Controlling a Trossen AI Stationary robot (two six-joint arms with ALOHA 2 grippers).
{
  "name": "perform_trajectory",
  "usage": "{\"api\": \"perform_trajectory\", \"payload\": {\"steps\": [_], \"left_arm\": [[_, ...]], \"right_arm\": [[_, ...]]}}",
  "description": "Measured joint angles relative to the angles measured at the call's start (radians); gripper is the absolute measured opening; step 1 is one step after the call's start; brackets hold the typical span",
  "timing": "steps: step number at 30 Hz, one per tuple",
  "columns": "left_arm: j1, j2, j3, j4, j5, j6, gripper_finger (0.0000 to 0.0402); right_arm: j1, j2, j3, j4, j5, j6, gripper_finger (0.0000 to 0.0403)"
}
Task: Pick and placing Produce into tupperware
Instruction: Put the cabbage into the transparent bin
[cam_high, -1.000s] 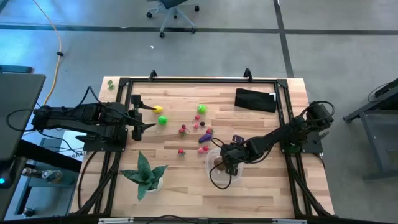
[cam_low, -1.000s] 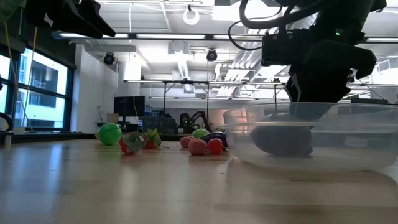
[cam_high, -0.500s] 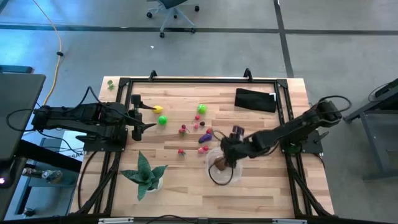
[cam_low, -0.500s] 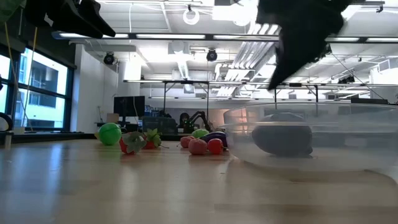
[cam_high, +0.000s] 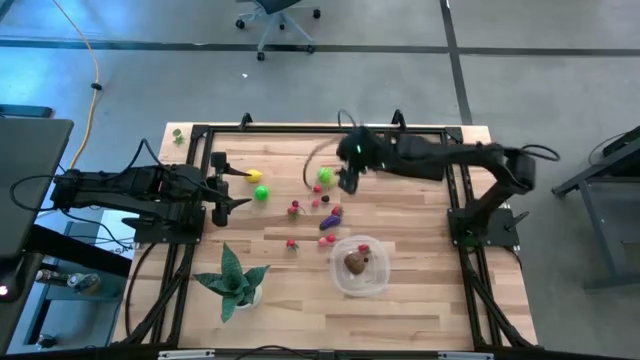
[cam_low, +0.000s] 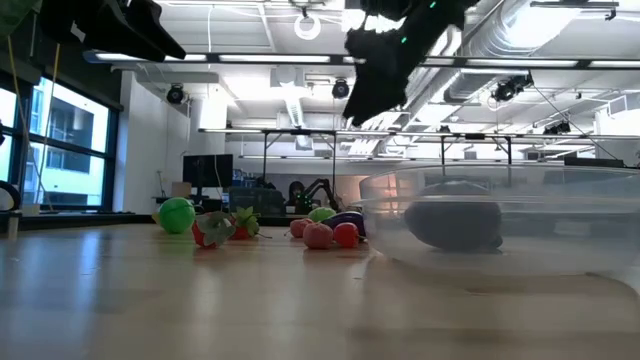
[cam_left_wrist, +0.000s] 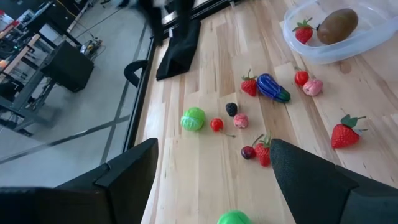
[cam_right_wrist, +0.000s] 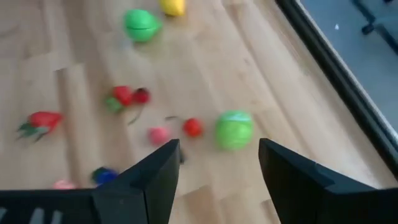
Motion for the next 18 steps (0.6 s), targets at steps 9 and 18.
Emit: {"api": "perform_trajectory", "payload": {"steps": [9,18], "left_arm": [[0.0,0.0,0.0,0.0,0.0,0.0,0.0299],[0.0,0.0,0.0,0.0,0.0,0.0,0.0299]], "right_arm": [[-0.1,0.317,0.308,-0.244,-0.099,-0.167,0.021],[-0.11,0.528,0.535,-0.414,-0.134,-0.275,0.021]]}}
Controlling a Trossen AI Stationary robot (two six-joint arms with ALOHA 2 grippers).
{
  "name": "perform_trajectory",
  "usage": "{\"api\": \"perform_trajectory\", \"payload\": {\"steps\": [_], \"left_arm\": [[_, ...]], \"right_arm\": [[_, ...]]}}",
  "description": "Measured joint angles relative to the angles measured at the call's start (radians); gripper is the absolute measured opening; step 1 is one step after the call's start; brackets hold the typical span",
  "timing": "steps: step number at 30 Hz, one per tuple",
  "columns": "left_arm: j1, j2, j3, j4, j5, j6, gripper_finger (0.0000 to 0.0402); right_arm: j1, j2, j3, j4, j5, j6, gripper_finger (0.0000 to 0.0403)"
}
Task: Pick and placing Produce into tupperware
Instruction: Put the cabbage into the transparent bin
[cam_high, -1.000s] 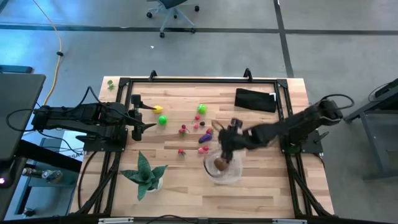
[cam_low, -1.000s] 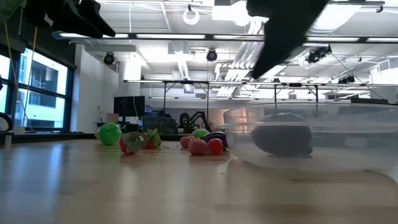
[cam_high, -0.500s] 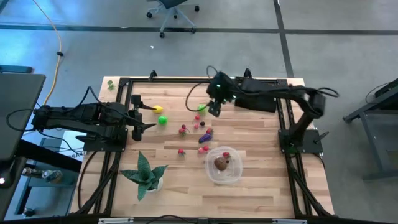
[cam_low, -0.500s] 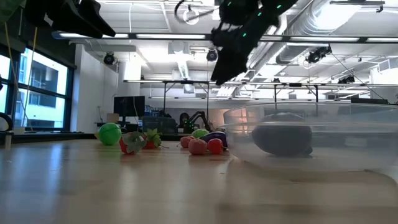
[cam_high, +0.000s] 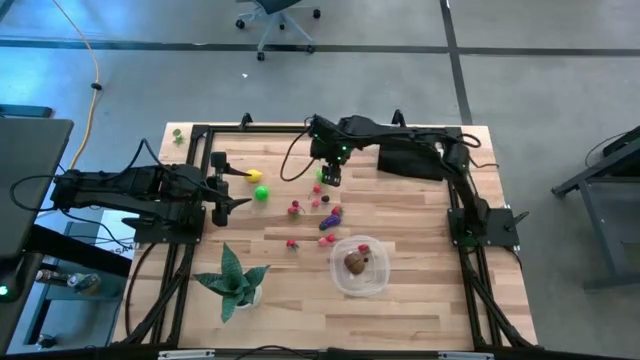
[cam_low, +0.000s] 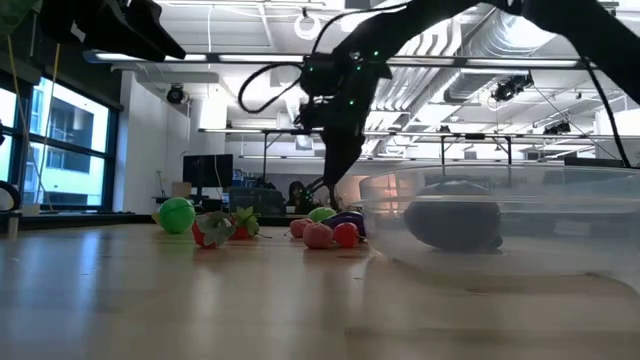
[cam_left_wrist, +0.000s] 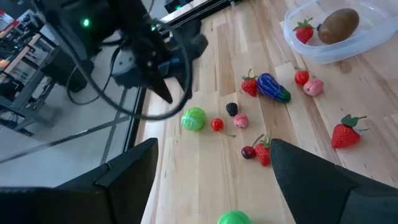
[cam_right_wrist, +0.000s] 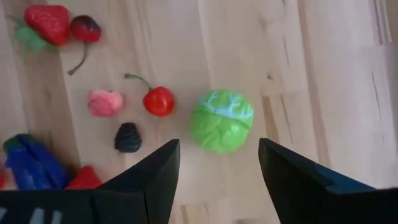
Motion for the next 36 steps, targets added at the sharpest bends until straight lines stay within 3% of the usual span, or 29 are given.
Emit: {"api": "perform_trajectory", "payload": {"steps": [5,16,36], "left_arm": [[0.0,0.0,0.0,0.0,0.0,0.0,0.0299],[0.0,0.0,0.0,0.0,0.0,0.0,0.0299],[0.0,0.0,0.0,0.0,0.0,0.0,0.0299]], "right_arm": [[-0.002,0.033,0.007,0.009,-0.006,-0.012,0.0224],[-0.002,0.041,0.007,0.052,0.046,-0.021,0.0303],[-0.008,0.135,0.005,0.08,0.036,0.008,0.0307]]}}
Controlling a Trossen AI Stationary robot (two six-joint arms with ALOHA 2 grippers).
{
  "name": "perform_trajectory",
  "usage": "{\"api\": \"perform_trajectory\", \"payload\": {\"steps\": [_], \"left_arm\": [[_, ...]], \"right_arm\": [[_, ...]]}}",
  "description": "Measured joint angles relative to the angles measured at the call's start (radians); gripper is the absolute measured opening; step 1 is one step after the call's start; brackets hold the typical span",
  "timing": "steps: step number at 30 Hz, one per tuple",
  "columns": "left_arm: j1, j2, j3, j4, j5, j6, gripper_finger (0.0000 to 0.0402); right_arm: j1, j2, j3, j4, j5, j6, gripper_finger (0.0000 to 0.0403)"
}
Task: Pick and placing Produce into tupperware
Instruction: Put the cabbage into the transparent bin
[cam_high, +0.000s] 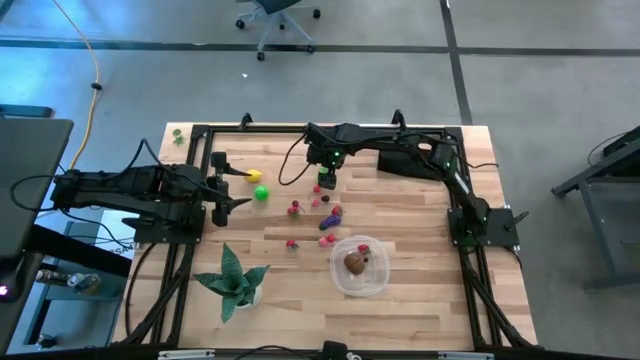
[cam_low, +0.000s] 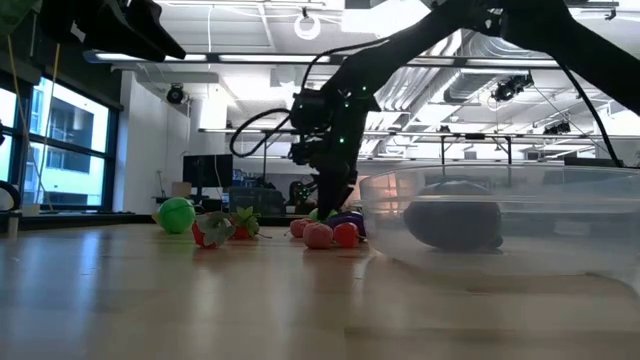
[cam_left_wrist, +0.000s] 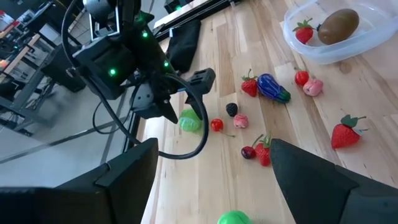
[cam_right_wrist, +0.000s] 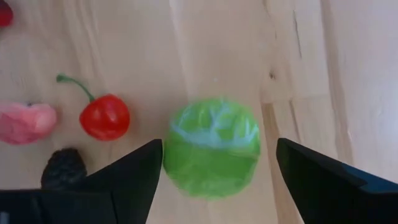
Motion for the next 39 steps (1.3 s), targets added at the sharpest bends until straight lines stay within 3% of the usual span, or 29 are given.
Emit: {"api": "perform_trajectory", "payload": {"steps": [13,29,39], "left_arm": [[0.0,0.0,0.0,0.0,0.0,0.0,0.0299],[0.0,0.0,0.0,0.0,0.0,0.0,0.0299],[0.0,0.0,0.0,0.0,0.0,0.0,0.0299]], "right_arm": [[0.0,0.009,0.0,0.009,-0.004,-0.011,0.0305],[0.0,0.008,0.0,0.008,-0.028,-0.01,0.0233],[0.0,0.007,0.0,0.001,-0.028,-0.011,0.0221]]}}
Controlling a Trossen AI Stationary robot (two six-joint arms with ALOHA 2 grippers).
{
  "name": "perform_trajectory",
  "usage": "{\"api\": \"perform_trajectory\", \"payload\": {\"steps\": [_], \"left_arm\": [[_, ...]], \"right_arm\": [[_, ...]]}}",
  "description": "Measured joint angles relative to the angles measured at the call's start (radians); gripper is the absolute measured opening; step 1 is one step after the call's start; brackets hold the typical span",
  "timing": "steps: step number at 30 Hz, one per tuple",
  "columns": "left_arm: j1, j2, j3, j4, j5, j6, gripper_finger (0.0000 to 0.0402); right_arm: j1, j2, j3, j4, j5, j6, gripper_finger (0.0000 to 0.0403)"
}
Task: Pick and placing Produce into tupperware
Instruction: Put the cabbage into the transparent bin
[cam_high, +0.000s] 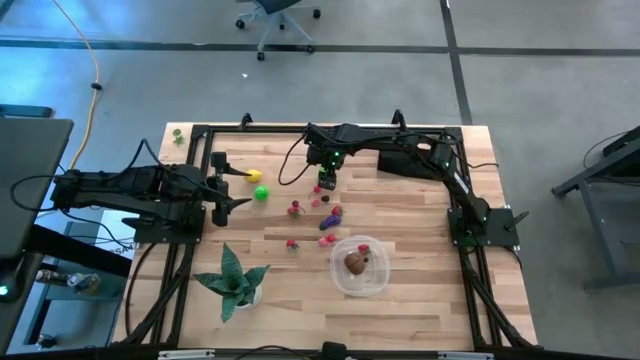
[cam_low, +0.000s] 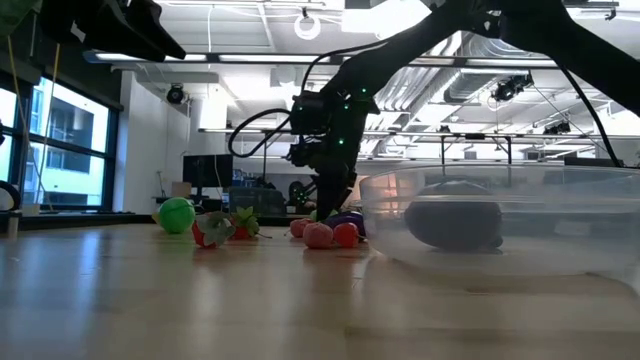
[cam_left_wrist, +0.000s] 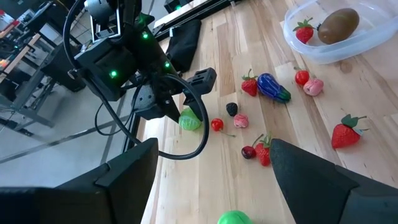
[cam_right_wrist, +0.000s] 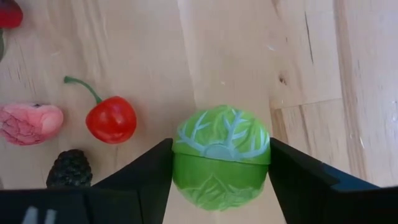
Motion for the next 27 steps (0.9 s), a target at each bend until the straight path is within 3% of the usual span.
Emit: {"api": "perform_trajectory", "payload": {"steps": [9,17,22,27], "left_arm": [[0.0,0.0,0.0,0.0,0.0,0.0,0.0299],[0.0,0.0,0.0,0.0,0.0,0.0,0.0299],[0.0,0.0,0.0,0.0,0.0,0.0,0.0299],[0.0,0.0,0.0,0.0,0.0,0.0,0.0299]], "right_arm": [[0.003,-0.051,0.0,-0.014,0.005,0.011,0.022],[0.059,-0.213,0.0,-0.079,0.005,0.072,0.022],[0.147,-0.339,0.0,-0.128,0.076,0.142,0.022],[0.286,-0.424,0.0,-0.208,0.224,0.276,0.022]]}}
